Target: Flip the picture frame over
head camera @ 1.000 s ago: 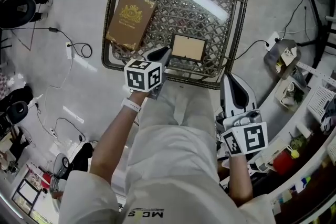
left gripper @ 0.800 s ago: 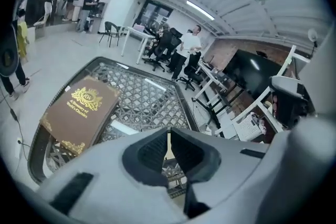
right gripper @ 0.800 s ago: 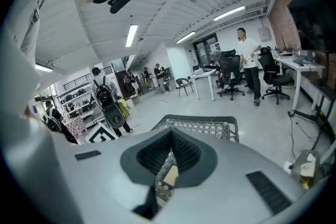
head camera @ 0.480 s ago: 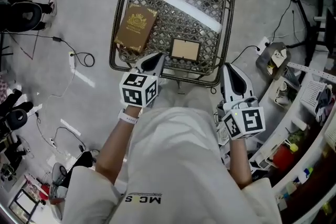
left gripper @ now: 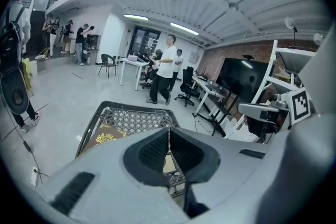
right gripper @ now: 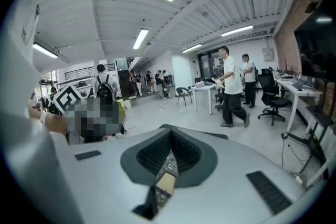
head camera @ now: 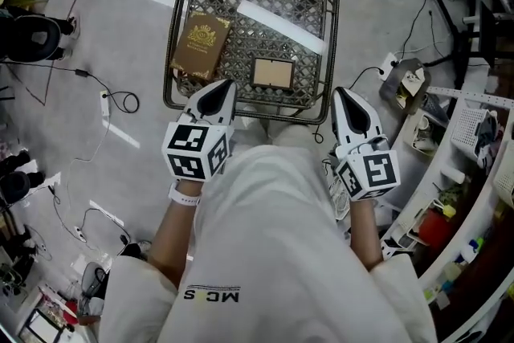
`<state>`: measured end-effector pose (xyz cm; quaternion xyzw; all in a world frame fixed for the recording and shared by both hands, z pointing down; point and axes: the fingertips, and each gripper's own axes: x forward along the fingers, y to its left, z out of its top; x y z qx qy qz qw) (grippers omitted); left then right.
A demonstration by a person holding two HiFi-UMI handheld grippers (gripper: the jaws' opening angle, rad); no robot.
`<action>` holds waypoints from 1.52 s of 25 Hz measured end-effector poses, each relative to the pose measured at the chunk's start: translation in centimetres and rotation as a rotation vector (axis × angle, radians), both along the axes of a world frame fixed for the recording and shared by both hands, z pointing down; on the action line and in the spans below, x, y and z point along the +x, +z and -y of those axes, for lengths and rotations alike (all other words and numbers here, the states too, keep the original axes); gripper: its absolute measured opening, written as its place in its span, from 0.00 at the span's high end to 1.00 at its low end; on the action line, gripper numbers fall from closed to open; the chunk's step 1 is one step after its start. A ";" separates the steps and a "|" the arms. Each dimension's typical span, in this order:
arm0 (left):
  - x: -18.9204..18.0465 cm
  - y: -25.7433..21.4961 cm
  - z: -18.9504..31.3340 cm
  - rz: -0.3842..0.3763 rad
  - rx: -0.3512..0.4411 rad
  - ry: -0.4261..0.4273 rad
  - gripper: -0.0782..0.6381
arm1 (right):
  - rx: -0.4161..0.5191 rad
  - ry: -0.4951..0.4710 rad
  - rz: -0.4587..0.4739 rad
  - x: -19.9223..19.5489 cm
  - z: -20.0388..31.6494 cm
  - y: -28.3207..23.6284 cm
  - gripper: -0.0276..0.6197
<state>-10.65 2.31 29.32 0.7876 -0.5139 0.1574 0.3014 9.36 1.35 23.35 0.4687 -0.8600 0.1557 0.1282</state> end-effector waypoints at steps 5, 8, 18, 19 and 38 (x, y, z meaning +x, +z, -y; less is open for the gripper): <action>0.3 -3.4 -0.7 -0.024 0.066 -0.006 0.85 | 0.036 -0.011 -0.013 -0.1 -0.9 -1.1 0.93; 0.4 -4.9 -1.2 -0.007 0.111 0.004 0.85 | 0.056 -0.015 -0.016 -0.3 -1.4 -1.7 0.93; 0.4 -6.9 -2.1 0.068 0.201 0.052 0.85 | 0.083 -0.003 -0.005 -1.0 -2.3 -2.4 0.93; 0.5 -7.0 -2.2 0.064 0.202 0.054 0.85 | 0.084 0.001 -0.005 -0.9 -2.3 -2.4 0.93; 0.6 -7.3 -2.5 0.022 0.223 0.049 0.85 | 0.076 -0.034 -0.061 -2.0 -3.3 -2.3 0.93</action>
